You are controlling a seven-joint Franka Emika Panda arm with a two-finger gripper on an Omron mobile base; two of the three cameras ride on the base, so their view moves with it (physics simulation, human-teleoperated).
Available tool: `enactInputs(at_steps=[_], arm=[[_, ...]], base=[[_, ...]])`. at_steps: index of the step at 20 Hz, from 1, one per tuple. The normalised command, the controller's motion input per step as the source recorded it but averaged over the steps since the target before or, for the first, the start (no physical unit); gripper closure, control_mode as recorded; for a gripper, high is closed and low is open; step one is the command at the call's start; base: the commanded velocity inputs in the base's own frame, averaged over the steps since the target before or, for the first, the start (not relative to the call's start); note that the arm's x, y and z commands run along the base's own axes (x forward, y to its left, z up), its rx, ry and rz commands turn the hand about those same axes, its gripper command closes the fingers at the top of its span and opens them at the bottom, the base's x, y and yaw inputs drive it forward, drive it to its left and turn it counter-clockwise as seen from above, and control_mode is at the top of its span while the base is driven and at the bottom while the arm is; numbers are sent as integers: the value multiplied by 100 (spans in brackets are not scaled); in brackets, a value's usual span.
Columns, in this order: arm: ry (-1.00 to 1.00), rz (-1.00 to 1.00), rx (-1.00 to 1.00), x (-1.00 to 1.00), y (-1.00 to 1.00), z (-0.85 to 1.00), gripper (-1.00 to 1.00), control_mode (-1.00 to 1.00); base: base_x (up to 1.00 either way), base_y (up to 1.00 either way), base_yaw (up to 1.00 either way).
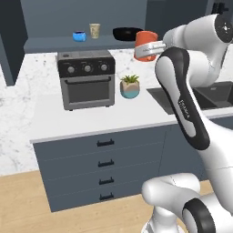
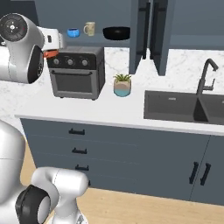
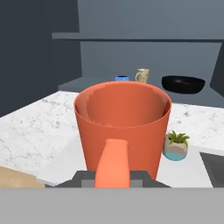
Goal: Gather all objects into one cabinet and sort the glasses and bowls to opposite sides.
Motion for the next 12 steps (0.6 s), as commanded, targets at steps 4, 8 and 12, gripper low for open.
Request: enactInputs(at_steps=[4,8,12], arm=[[0,0,0,0,0,0,100,100],[0,0,0,0,0,0,100,100],[0,0,0,0,0,0,100,100]], base=[[38,0,0],[35,0,0],[45,0,0]])
